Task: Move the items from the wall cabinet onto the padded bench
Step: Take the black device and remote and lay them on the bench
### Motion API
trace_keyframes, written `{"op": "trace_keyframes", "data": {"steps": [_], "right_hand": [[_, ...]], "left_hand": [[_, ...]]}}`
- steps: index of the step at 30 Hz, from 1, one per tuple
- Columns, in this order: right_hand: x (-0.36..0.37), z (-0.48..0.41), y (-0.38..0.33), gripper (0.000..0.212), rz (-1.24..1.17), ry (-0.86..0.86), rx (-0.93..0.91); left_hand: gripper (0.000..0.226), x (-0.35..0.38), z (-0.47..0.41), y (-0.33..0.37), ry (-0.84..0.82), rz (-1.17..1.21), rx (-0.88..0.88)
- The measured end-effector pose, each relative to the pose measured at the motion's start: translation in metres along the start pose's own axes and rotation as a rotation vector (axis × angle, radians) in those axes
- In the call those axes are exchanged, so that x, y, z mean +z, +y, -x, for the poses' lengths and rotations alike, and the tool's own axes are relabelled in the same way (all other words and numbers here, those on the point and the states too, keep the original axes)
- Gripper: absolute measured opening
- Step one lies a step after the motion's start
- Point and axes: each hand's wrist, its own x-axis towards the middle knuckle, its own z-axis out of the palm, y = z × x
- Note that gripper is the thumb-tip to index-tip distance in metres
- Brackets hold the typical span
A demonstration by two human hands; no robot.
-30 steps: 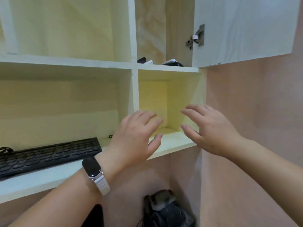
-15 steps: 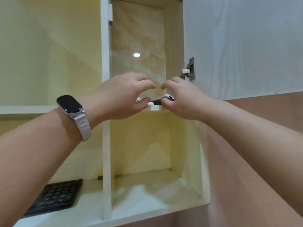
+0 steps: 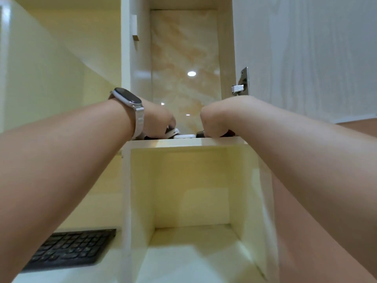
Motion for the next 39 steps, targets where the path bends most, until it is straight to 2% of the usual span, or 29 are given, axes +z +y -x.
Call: {"op": "trace_keyframes", "data": {"steps": [7,9,12,17,20,24,27,30,32,34,36,38,39], "right_hand": [[0.007,0.002,0.002,0.036,-0.224,0.130,0.049],[0.010,0.005,0.002,0.031,-0.304,0.224,0.080],[0.013,0.006,0.002,0.012,-0.426,0.344,0.113],[0.022,0.016,0.001,0.013,-0.517,0.449,0.160],[0.034,0.036,-0.003,0.008,-0.489,0.597,0.163],[0.059,0.060,-0.010,0.015,-0.431,0.922,0.062],[0.069,0.075,-0.011,0.021,-0.487,1.105,0.019],[0.076,0.086,-0.012,0.022,-0.559,1.142,0.045],[0.082,0.091,-0.013,0.019,-0.609,1.122,0.060],[0.088,0.096,-0.016,0.019,-0.680,1.097,0.083],[0.095,0.099,-0.020,0.020,-0.762,1.069,0.123],[0.102,0.101,-0.026,0.024,-0.874,1.040,0.161],[0.106,0.102,-0.028,0.027,-0.937,1.023,0.173]], "left_hand": [[0.020,0.003,0.004,-0.004,0.092,-0.066,-0.052],[0.021,0.003,0.005,-0.004,0.125,-0.066,-0.073],[0.025,0.001,0.007,-0.001,0.113,-0.057,-0.060],[0.028,0.001,0.009,0.002,0.119,-0.095,-0.046],[0.030,0.006,0.010,-0.001,0.213,-0.092,-0.047],[0.018,0.007,0.016,0.000,0.415,-0.109,-0.032],[0.016,0.009,0.021,0.001,0.524,-0.124,-0.035],[0.016,0.016,0.026,-0.002,0.657,-0.118,-0.046],[0.009,0.020,0.036,-0.004,0.769,-0.086,-0.009],[0.014,0.023,0.051,-0.006,0.852,-0.063,0.012],[0.015,0.030,0.065,-0.006,0.893,-0.047,-0.009],[0.006,0.039,0.079,-0.004,0.920,-0.012,-0.030],[0.010,0.042,0.086,-0.003,0.942,0.020,-0.049]]}}
